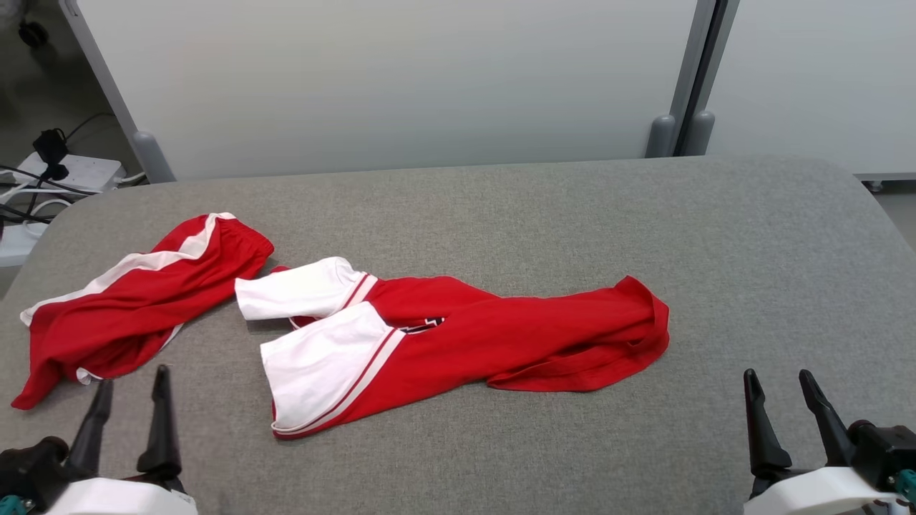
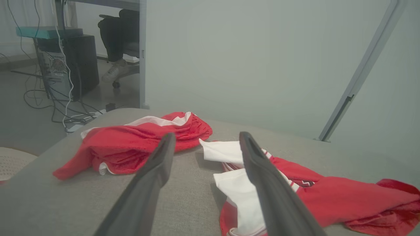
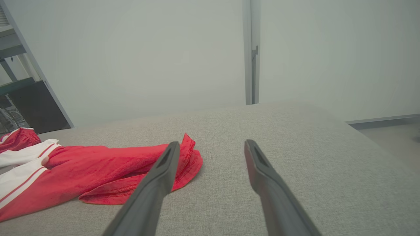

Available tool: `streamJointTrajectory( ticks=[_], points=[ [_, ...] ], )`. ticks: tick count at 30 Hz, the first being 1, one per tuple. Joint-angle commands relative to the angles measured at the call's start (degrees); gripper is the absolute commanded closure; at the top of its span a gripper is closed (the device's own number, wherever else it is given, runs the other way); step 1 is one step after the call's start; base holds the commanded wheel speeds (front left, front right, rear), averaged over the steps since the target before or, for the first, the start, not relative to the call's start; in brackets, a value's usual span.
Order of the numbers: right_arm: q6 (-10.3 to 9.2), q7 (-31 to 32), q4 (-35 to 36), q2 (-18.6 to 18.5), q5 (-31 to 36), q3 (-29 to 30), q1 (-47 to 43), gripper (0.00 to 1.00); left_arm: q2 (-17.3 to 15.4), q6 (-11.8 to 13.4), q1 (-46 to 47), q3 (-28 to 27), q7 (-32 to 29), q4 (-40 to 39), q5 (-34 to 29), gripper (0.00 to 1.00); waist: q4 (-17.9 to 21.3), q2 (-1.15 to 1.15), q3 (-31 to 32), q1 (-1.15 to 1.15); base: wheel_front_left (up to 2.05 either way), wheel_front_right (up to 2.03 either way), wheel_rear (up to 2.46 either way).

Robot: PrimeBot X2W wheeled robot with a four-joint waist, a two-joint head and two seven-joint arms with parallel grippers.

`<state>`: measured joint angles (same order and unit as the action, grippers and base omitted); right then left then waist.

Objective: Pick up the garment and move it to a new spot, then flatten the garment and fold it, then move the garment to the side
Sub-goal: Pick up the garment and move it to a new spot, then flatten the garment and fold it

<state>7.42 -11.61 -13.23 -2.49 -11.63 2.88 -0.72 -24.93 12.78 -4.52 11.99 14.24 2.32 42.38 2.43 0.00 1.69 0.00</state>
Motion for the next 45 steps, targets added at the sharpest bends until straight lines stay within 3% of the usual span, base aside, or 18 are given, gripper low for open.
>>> streamJointTrajectory(
  ticks=[1,3,5,11,14,24,45],
  points=[
    [0.07,0.29,2.03,-0.64,-0.16,-1.19,0.44,0.00,-1.15,1.01,1.64,-3.44,0.74,-0.68,-0.94,0.00,-0.15,0.00,0.18,0.00,0.00,0.00,0.00],
    [0.07,0.44,2.41,-0.57,-0.12,-0.98,0.14,0.00,-0.80,1.97,1.35,-4.71,0.74,0.06,-2.39,0.00,-0.29,0.00,0.35,0.00,0.00,0.00,0.00],
    [0.07,0.61,2.64,-0.52,-0.03,-0.96,-0.05,0.00,-1.17,1.32,0.99,-4.66,0.75,0.64,-3.76,0.00,-0.31,0.00,0.47,0.00,0.00,0.00,0.00],
    [0.07,0.89,3.01,-0.47,0.04,-1.89,-0.45,0.00,-4.48,-5.16,-0.41,-0.65,-0.30,1.75,-5.13,0.00,-0.38,0.00,0.89,0.00,0.00,0.00,0.00],
    [0.07,0.88,3.15,-0.46,0.26,-1.78,-0.74,0.00,-5.58,-6.91,-0.37,0.39,-0.75,1.96,-5.42,0.00,-0.70,0.00,1.10,0.00,0.00,0.00,0.00],
    [0.07,2.24,3.28,-0.56,1.45,-2.36,-1.12,0.00,-5.62,-8.57,0.43,0.97,-1.13,3.56,-4.41,0.00,-1.02,0.00,1.55,0.00,0.00,0.00,0.00],
    [0.07,2.66,3.40,-0.48,1.50,-2.94,-0.43,0.00,-3.61,-8.02,1.35,1.30,-1.45,3.75,-3.09,0.00,-0.09,0.00,0.57,0.00,0.00,0.00,0.00]
  ],
)
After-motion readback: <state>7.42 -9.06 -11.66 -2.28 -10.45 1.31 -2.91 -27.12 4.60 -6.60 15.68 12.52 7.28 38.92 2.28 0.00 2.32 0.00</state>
